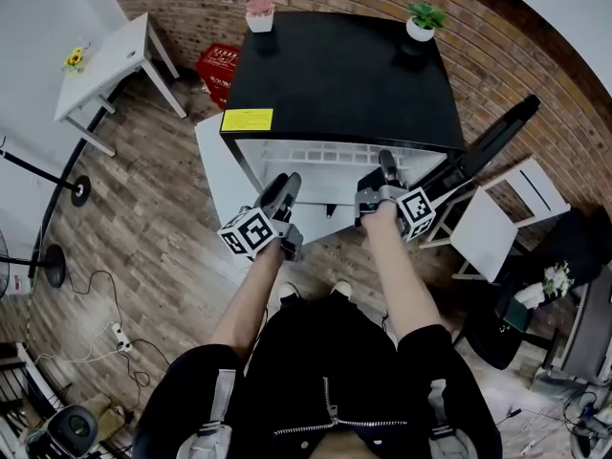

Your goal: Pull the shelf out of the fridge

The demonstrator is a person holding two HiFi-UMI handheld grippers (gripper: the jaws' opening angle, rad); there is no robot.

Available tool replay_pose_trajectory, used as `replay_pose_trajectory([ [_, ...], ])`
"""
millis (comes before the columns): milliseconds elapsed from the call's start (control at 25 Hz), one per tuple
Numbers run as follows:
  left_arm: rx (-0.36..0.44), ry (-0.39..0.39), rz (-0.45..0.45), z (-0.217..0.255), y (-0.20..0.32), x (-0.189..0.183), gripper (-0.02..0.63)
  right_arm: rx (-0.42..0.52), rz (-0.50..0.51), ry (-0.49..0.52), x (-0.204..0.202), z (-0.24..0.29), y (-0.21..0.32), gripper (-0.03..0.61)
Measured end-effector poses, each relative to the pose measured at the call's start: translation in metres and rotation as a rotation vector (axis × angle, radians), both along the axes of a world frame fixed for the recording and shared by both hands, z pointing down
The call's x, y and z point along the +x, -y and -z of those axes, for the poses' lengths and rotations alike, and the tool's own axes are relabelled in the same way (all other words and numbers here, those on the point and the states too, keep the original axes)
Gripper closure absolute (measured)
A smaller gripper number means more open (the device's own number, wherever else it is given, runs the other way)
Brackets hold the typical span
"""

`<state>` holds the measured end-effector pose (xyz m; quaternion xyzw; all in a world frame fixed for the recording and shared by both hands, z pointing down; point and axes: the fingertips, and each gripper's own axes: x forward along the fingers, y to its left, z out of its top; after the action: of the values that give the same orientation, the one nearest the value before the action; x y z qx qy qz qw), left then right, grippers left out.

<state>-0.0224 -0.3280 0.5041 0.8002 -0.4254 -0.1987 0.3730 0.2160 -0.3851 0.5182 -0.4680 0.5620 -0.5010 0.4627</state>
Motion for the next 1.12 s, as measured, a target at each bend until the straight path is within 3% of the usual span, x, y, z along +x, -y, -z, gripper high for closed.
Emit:
replay_pose_trajectory([
  [440,-0.089,-0.284,0.085,0.002,0.028,0.003,0.422,0.005,0.026,0.000,-0.001,0.002,-0.007,0.548],
  [680,-0.108,-0.383,0.145,-0.001,0.040,-0.006,0.434,-0.002,0.033,0.000,0.000,0.000,-0.012,0.548],
  [840,-0.146,-0.466,0.171,-0.004,0.047,-0.011,0.469,-0.005,0.043,0.009,-0.003,0.001,-0.019,0.548],
  [960,-0.166,-0.498,0.186,-0.009,0.048,-0.013,0.540,-0.002,0.055,0.008,-0.003,0.000,-0.020,0.548],
  [1120,-0.164,-0.546,0.199,-0.009,0.046,-0.013,0.565,-0.005,0.075,-0.003,-0.003,-0.001,-0.022,0.548],
])
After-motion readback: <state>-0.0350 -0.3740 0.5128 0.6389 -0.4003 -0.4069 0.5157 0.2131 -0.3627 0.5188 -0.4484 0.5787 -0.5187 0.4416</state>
